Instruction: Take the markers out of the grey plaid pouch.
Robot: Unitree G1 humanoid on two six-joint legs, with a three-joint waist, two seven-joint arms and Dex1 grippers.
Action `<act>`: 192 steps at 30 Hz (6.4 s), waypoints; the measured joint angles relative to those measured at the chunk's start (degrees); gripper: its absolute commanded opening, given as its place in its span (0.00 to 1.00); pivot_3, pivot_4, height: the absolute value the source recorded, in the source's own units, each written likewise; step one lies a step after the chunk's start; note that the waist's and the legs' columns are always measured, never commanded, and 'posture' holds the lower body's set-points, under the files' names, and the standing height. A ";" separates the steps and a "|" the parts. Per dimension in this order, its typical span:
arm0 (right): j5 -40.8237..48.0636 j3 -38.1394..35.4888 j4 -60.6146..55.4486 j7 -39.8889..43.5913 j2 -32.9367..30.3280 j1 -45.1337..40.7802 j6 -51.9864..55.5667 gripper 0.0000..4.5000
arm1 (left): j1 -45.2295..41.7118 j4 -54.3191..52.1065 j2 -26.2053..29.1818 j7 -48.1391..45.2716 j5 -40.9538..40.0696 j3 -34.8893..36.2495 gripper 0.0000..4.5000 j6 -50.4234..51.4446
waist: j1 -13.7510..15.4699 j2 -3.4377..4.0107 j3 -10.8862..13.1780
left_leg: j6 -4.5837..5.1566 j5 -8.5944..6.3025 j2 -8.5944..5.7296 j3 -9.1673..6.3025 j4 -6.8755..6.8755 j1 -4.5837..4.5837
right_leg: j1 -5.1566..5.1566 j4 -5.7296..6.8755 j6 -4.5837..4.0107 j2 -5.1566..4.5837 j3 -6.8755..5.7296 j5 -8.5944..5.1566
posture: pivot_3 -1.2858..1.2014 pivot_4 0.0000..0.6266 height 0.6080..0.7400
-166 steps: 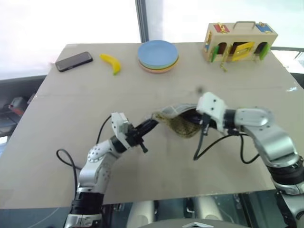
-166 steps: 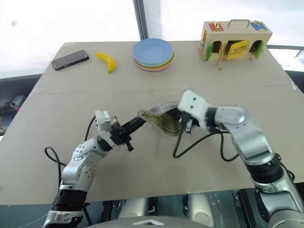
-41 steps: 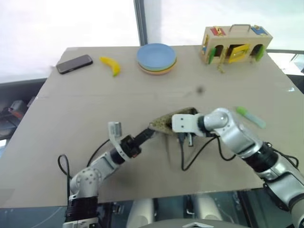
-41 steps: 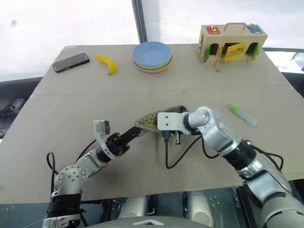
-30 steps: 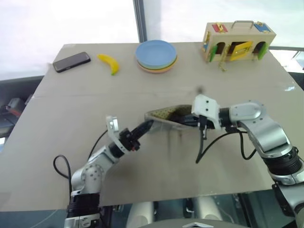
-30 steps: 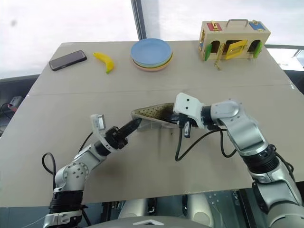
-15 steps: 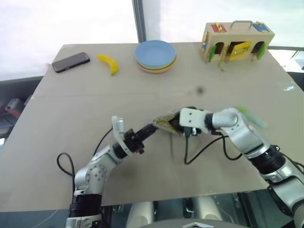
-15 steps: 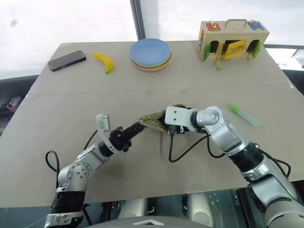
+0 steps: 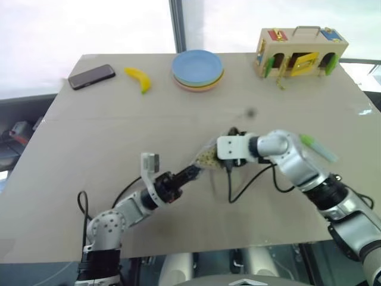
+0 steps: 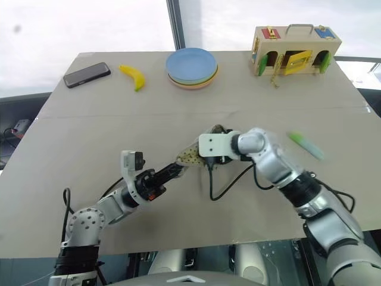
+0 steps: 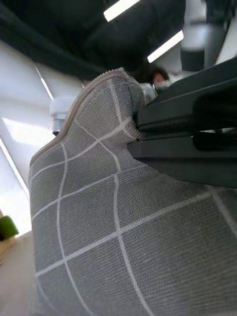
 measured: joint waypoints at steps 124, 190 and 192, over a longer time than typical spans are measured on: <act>16.83 -38.21 17.45 -28.97 -16.48 30.57 5.99 0.79 | -23.64 36.06 18.95 3.07 82.49 -8.98 0.00 -94.23 | 1.08 -0.07 -0.04 | 0.05 -0.04 -0.01 0.38 -0.10 0.03 | -0.16 -0.11 -0.02 0.14 -0.17 0.05 | 0.52 0.24 1.00; 30.15 -59.29 -22.47 -16.08 -6.87 78.25 -4.63 0.99 | 33.11 -5.22 24.59 -15.64 50.88 8.81 0.38 -58.82 | 1.23 0.06 -0.20 | -0.09 -0.34 0.06 0.23 0.06 0.21 | -0.06 -0.11 -0.21 -0.30 -0.17 -0.15 | 0.52 0.24 1.00; 30.17 -60.11 -22.42 -15.87 -6.71 78.58 -4.86 0.99 | 33.04 -5.14 23.94 -15.76 51.52 8.97 0.38 -58.91 | 1.24 0.06 -0.20 | -0.08 -0.34 0.04 0.23 0.06 0.16 | -0.09 -0.12 -0.21 -0.28 -0.17 -0.15 | 0.52 0.24 1.00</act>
